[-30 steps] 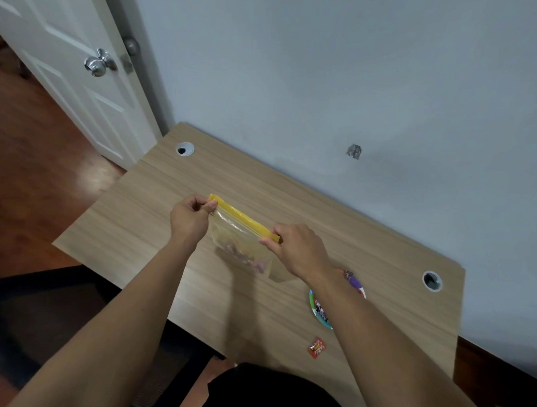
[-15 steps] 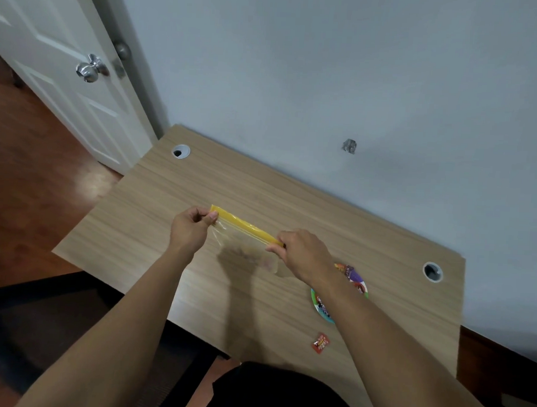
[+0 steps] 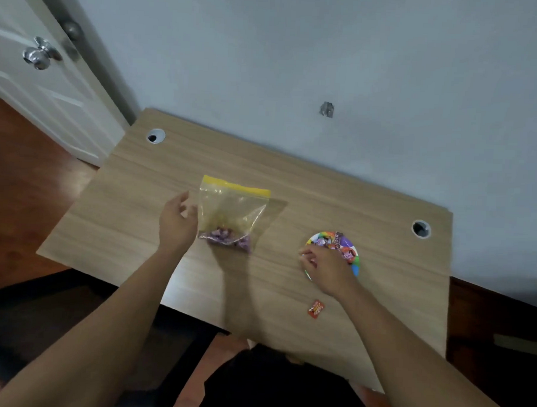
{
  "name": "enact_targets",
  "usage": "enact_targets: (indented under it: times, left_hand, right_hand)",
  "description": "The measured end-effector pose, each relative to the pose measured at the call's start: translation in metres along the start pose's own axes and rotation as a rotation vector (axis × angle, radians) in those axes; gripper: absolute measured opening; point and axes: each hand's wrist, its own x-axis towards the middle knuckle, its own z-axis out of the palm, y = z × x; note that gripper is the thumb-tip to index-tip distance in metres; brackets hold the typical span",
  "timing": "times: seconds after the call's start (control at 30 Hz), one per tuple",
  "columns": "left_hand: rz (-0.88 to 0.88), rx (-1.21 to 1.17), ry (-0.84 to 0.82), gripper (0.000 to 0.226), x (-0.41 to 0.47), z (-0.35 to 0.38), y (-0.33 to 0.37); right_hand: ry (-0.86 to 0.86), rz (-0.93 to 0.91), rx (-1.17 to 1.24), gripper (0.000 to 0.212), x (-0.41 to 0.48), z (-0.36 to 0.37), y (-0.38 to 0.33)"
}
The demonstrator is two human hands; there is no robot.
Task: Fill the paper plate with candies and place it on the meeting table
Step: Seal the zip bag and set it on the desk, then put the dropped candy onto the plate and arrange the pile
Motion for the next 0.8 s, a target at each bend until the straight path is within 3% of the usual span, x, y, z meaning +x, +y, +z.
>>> enact_targets:
  times: [0.1,0.2,0.3,0.4,0.53,0.63,0.8]
  left_hand:
    - [0.144,0.01,0.118,0.031,-0.019,0.024,0.012]
    - [0.183,-0.027,-0.067,0.03,-0.037,0.06,0.017]
    - [0.116,-0.004,-0.363,0.028,-0.055,0.102,0.016]
    - [0.019,-0.037,-0.572,0.027,-0.072,0.145,0.008]
    - [-0.124,0.014,-0.604,0.029,-0.092,0.192,0.0]
    - [-0.22,0.045,-0.645,0.03,-0.101,0.216,-0.003]
    - [-0.396,0.015,-0.636,0.032,-0.105,0.245,-0.005]
  right_hand:
    - [-0.019,0.078,0.041,0.022,-0.019,0.009,0.026]
    - [-0.01,0.166,0.053,0.022,-0.036,0.021,0.054]
    - [-0.034,0.277,0.061,0.024,-0.056,0.036,0.078]
    - [-0.036,0.324,0.061,0.044,-0.071,0.055,0.096]
    - [-0.062,0.407,0.12,0.064,-0.083,0.08,0.112]
    - [-0.051,0.398,0.133,0.064,-0.089,0.095,0.119]
    - [0.136,0.385,0.087,0.053,-0.092,0.117,0.119]
